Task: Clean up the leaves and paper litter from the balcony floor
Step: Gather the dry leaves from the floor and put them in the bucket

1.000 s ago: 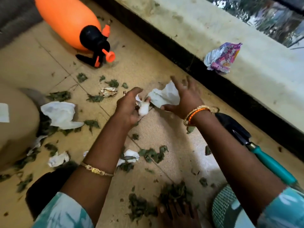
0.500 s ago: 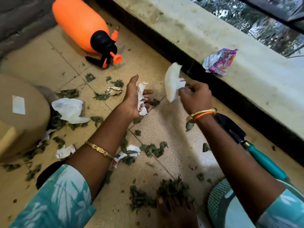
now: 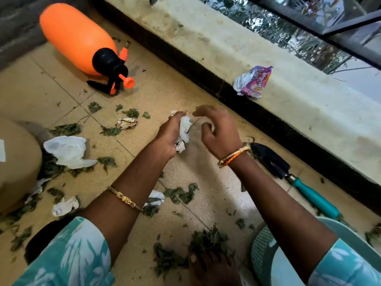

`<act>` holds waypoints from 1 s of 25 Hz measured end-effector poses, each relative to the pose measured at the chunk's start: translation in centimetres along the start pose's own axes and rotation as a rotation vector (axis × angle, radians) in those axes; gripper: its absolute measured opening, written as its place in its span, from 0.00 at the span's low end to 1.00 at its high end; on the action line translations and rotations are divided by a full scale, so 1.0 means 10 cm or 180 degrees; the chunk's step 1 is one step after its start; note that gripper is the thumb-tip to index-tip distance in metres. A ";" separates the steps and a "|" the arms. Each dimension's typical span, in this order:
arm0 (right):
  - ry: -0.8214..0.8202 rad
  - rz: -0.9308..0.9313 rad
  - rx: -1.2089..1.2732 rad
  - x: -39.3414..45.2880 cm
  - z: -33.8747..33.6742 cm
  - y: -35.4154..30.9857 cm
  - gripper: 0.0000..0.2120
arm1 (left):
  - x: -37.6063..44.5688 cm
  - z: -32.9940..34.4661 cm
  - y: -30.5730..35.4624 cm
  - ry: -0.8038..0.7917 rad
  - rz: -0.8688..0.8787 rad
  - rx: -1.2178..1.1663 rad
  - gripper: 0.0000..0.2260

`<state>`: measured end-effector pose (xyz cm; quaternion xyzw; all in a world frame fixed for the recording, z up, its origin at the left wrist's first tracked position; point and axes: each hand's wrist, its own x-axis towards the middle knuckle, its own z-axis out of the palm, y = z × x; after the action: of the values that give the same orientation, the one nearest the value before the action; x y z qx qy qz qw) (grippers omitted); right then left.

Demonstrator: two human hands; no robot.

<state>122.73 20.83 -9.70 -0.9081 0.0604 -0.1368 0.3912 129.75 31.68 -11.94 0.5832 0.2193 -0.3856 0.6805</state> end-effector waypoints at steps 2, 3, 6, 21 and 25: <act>0.0786 -0.0027 -0.0479 0.09 -0.23 0.12 0.15 | 0.03 0.01 0.06 0.0148 0.0090 0.0059 0.12; 0.0895 0.0064 -0.0827 0.14 -0.34 0.21 0.15 | 0.03 0.01 0.09 0.0153 0.0027 -0.0020 0.15; 0.0206 0.0763 -0.1676 0.29 -0.54 0.56 0.28 | 0.01 0.05 0.12 -0.0014 -0.0112 -0.0615 0.10; 0.1101 0.0200 0.0368 0.01 -0.23 0.15 0.09 | -0.13 0.14 0.09 -0.0242 0.0141 0.0167 0.33; -0.0216 0.0533 0.1153 -0.15 0.13 0.06 0.10 | -0.26 0.05 0.04 -0.0196 0.0596 -0.0349 0.13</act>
<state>121.72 21.62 -11.30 -0.8188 0.0970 -0.0818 0.5599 128.43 31.91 -9.61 0.5510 0.1635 -0.3255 0.7508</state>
